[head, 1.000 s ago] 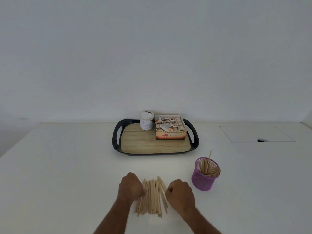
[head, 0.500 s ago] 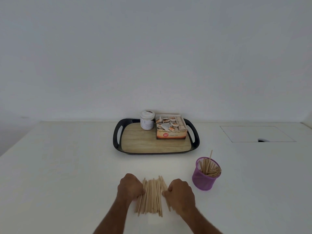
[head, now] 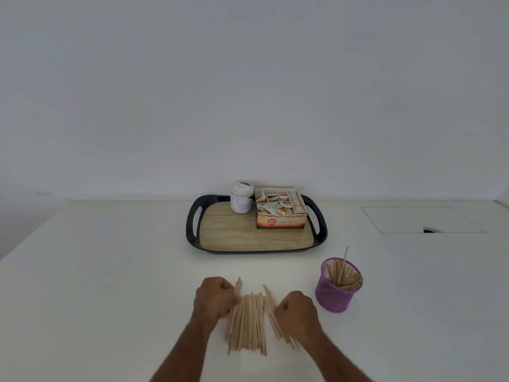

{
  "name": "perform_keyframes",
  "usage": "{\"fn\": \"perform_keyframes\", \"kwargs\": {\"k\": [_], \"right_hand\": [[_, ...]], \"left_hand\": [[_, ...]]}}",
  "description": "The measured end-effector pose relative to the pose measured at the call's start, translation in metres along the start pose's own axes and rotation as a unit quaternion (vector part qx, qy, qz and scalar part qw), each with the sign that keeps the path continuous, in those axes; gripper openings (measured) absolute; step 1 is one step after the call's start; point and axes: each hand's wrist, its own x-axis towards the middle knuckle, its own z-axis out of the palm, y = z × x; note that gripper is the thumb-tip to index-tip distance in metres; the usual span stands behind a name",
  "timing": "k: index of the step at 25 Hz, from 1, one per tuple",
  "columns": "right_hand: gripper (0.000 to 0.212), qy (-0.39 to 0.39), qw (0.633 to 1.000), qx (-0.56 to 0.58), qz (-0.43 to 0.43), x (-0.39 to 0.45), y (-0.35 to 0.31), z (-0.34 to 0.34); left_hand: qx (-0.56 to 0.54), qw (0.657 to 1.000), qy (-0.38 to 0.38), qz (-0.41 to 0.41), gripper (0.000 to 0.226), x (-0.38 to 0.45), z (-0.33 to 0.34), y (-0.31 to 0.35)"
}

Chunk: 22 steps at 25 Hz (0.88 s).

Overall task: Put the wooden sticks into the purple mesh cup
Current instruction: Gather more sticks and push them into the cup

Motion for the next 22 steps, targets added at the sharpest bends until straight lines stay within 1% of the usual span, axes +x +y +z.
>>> {"fn": "perform_keyframes", "kwargs": {"k": [3, 5, 8, 9, 11, 13, 14, 16, 18, 20, 22], "right_hand": [[0.042, 0.019, 0.999, 0.028, -0.023, 0.001, 0.004, -0.006], [0.039, 0.032, 0.996, 0.070, -0.038, 0.002, 0.007, -0.012], [0.014, 0.078, 0.983, 0.162, -0.048, -0.004, 0.008, -0.024], [0.012, 0.093, 0.976, 0.192, -0.051, -0.008, 0.007, -0.029], [0.019, 0.107, 0.964, 0.232, -0.072, -0.016, 0.005, -0.039], [0.020, 0.131, 0.951, 0.261, -0.096, -0.023, 0.003, -0.053], [0.020, 0.155, 0.944, 0.274, -0.104, -0.026, 0.003, -0.062], [0.019, 0.229, 0.925, 0.282, -0.109, -0.027, 0.008, -0.083], [0.019, 0.295, 0.908, 0.283, -0.096, -0.027, 0.017, -0.107], [0.014, 0.339, 0.894, 0.282, -0.079, -0.023, 0.029, -0.128], [0.009, 0.362, 0.893, 0.260, -0.063, -0.019, 0.042, -0.143]], "left_hand": [[-0.032, 0.999, 0.001, 0.005, 0.017, -0.004, 0.002, 0.012], [-0.048, 0.999, -0.010, 0.016, 0.020, -0.007, 0.005, 0.020], [-0.067, 0.996, -0.030, 0.052, 0.020, -0.014, 0.013, 0.032], [-0.070, 0.995, -0.035, 0.067, 0.019, -0.017, 0.016, 0.037], [-0.085, 0.991, -0.054, 0.093, 0.015, -0.024, 0.024, 0.050], [-0.118, 0.983, -0.080, 0.113, 0.013, -0.031, 0.032, 0.065], [-0.134, 0.979, -0.090, 0.124, 0.013, -0.034, 0.036, 0.073], [-0.162, 0.970, -0.104, 0.150, 0.014, -0.042, 0.046, 0.090], [-0.189, 0.960, -0.113, 0.173, 0.017, -0.050, 0.057, 0.107], [-0.210, 0.952, -0.121, 0.188, 0.020, -0.057, 0.069, 0.122], [-0.218, 0.946, -0.127, 0.205, 0.024, -0.061, 0.083, 0.132]]}}
